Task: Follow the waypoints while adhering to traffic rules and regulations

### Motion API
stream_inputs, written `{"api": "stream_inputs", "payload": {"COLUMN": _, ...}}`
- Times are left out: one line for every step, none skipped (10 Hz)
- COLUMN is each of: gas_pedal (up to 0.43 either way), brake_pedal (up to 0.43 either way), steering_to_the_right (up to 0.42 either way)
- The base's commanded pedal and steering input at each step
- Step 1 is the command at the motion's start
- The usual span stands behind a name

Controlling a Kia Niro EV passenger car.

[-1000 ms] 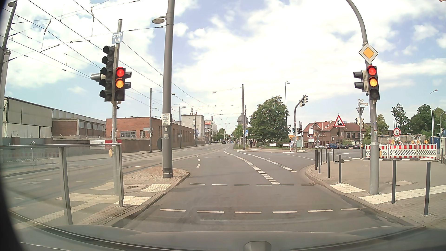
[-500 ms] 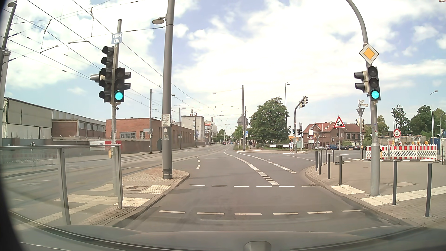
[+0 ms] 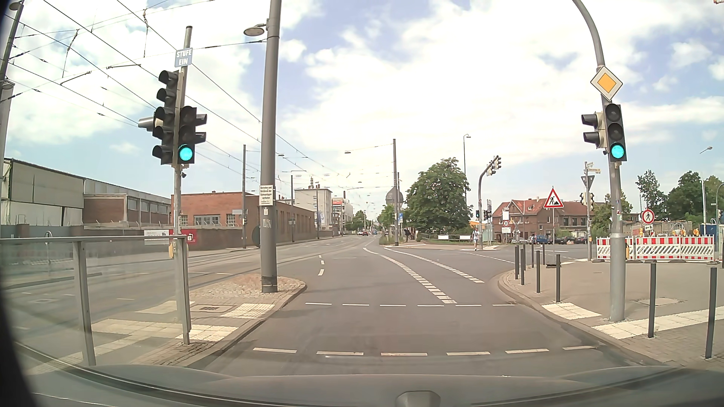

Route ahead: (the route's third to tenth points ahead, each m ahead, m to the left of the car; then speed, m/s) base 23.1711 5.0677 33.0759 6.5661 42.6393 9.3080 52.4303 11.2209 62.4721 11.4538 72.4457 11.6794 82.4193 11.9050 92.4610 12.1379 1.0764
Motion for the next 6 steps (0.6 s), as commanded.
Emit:
{"api": "stream_inputs", "payload": {"gas_pedal": 0.319, "brake_pedal": 0.024, "steering_to_the_right": -0.014}}
{"api": "stream_inputs", "payload": {"gas_pedal": 0.339, "brake_pedal": 0.024, "steering_to_the_right": -0.014}}
{"api": "stream_inputs", "payload": {"gas_pedal": 0.350, "brake_pedal": 0.024, "steering_to_the_right": -0.014}}
{"api": "stream_inputs", "payload": {"gas_pedal": 0.350, "brake_pedal": 0.024, "steering_to_the_right": -0.014}}
{"api": "stream_inputs", "payload": {"gas_pedal": 0.358, "brake_pedal": 0.024, "steering_to_the_right": -0.014}}
{"api": "stream_inputs", "payload": {"gas_pedal": 0.370, "brake_pedal": 0.024, "steering_to_the_right": -0.014}}
